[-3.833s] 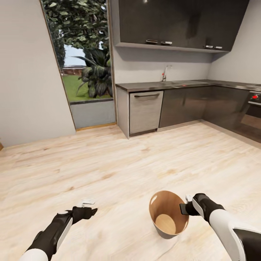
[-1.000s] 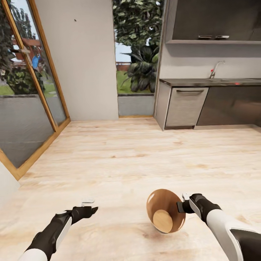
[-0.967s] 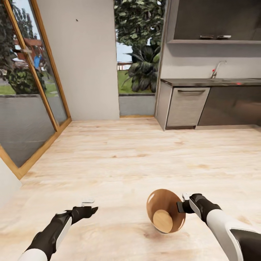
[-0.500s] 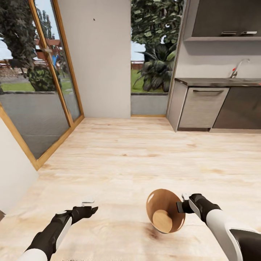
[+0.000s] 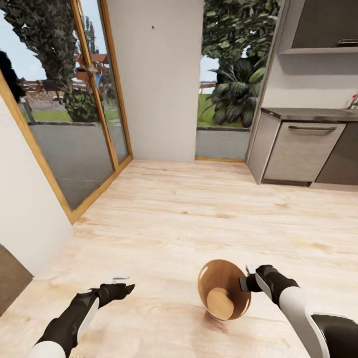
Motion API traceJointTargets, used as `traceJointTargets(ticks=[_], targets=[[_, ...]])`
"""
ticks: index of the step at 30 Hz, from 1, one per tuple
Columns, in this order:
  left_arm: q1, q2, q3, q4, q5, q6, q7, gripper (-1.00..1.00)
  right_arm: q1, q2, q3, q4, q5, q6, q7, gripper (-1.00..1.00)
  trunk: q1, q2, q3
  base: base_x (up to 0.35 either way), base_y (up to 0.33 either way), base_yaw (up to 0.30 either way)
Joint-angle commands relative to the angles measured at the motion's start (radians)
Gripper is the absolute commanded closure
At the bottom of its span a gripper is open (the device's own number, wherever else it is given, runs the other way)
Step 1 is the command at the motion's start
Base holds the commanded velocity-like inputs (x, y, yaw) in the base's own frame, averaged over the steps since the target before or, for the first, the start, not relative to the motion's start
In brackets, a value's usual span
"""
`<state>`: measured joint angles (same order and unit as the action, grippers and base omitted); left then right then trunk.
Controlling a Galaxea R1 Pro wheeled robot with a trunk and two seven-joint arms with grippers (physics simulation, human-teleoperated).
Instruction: Put the three can of soda from the living room inside the tash can in the kitchen.
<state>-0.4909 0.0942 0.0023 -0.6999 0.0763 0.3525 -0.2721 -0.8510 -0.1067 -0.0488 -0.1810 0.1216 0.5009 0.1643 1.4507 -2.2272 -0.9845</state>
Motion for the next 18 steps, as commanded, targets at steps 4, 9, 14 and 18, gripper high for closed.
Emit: traceJointTargets(ticks=[4, 9, 14, 18], targets=[[0.000, 0.000, -0.001, -0.001, -0.001, 0.004, -0.001, -1.00, 0.000, 0.001, -0.007, -0.003, -0.011, 0.001, 0.004, 1.00, -0.015, 0.028, 0.011, 0.000, 0.000, 0.225], [0.000, -0.001, 0.000, 0.000, -0.001, 0.005, -0.001, -1.00, 0.000, 0.002, -0.007, -0.002, -0.011, 0.001, 0.004, 1.00, -0.035, 0.063, 0.024, 0.000, 0.000, 0.225], [0.000, -0.001, 0.002, 0.000, -0.001, 0.006, -0.001, -1.00, 0.000, 0.003, -0.006, -0.002, -0.011, 0.001, 0.004, 1.00, -0.054, 0.098, 0.037, 0.000, 0.000, 0.224], [0.000, -0.001, 0.002, 0.000, -0.001, 0.006, -0.001, -1.00, 0.000, 0.004, -0.006, -0.002, -0.011, 0.001, 0.004, 1.00, -0.069, 0.126, 0.047, 0.000, 0.000, 0.222]])
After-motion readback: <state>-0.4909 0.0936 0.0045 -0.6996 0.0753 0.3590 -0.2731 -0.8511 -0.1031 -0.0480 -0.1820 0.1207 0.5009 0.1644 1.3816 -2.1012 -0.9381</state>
